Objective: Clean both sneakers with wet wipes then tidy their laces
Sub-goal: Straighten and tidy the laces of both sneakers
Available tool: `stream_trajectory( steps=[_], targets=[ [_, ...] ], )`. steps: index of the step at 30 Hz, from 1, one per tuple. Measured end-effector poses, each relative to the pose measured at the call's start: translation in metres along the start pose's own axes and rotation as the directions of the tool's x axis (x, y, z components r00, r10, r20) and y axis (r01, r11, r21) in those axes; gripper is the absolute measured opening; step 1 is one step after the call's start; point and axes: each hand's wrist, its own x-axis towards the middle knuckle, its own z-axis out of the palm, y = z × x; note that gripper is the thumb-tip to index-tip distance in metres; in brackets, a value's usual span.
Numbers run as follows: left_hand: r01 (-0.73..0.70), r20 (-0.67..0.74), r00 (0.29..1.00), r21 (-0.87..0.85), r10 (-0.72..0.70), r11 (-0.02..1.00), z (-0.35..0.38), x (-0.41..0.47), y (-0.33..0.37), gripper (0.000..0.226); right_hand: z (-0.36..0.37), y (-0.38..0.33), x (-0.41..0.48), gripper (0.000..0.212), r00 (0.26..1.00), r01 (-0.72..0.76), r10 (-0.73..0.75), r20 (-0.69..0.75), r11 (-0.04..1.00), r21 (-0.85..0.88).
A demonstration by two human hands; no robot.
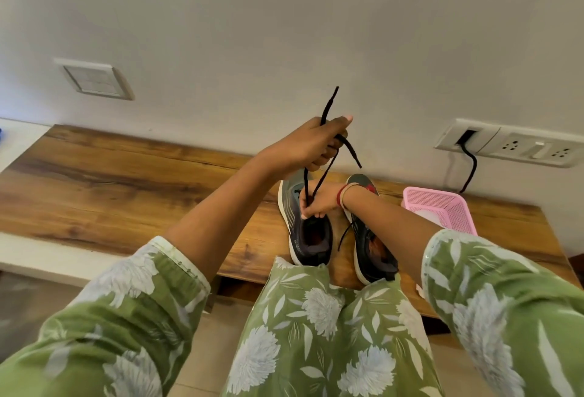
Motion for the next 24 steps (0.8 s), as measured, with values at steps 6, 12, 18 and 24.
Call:
stream_trajectory(
  steps=[6, 12, 18, 24],
  targets=[
    [-0.07, -0.139, 0.988, 0.014, 0.071, 0.997, -0.009, 0.002, -0.002, 0.042, -0.024, -0.009, -0.032, 0.013, 0.996, 0.026, -0.011, -0.087, 0.985, 0.172],
    [-0.171, -0.226, 0.957, 0.066, 0.181, 0.983, -0.012, 0.0, 0.007, 0.041, -0.06, -0.037, -0.078, 0.019, 0.966, 0.197, -0.117, -0.229, 0.91, 0.366],
    [-0.249, -0.344, 0.897, 0.123, 0.277, 0.961, -0.014, -0.004, 0.011, 0.019, -0.075, -0.059, -0.099, 0.028, 0.941, 0.253, -0.136, -0.309, 0.891, 0.377],
    [-0.342, -0.377, 0.9, -0.296, 0.22, 0.892, -0.018, -0.015, -0.033, 0.042, -0.079, -0.072, -0.113, 0.027, 0.941, 0.251, -0.112, -0.32, 0.866, 0.433]
  ],
)
